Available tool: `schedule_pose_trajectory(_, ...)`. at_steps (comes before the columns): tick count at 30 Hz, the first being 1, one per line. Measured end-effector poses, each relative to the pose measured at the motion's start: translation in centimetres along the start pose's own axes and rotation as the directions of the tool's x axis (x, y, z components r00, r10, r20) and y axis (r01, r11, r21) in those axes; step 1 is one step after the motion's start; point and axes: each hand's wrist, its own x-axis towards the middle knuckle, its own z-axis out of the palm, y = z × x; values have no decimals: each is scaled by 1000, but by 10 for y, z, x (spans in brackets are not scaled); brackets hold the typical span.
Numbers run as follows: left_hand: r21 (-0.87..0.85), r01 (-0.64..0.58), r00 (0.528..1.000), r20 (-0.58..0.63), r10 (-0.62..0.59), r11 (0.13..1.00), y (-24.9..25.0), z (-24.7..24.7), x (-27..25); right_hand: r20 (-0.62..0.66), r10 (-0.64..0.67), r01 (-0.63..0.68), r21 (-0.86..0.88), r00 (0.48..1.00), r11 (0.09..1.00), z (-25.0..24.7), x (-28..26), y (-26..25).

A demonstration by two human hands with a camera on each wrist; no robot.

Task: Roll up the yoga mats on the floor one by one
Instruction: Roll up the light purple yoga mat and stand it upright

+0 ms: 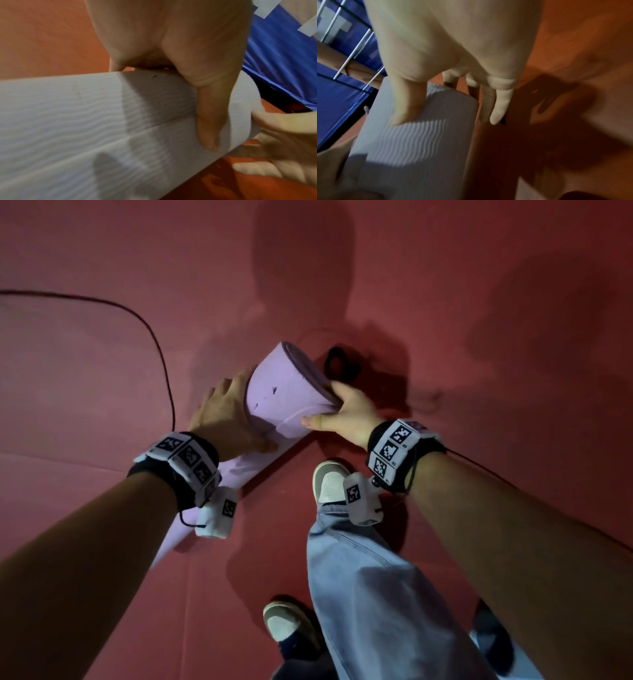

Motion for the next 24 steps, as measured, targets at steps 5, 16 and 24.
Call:
schedule_pose_trajectory(5,54,97,992,-82,-93,994,3,31,27,-180,25,-51,-141,983,989,-10,37,32)
schedule_pose_trajectory(16,88,103,981,-172,-87,991,-14,69,56,-335,-190,-28,-551,923,834,-38,110,79)
schedule_pose_trajectory(24,60,69,974,-219,-54,996,-24,77,65,-368,-214,-129,-715,905,687,-28,150,82)
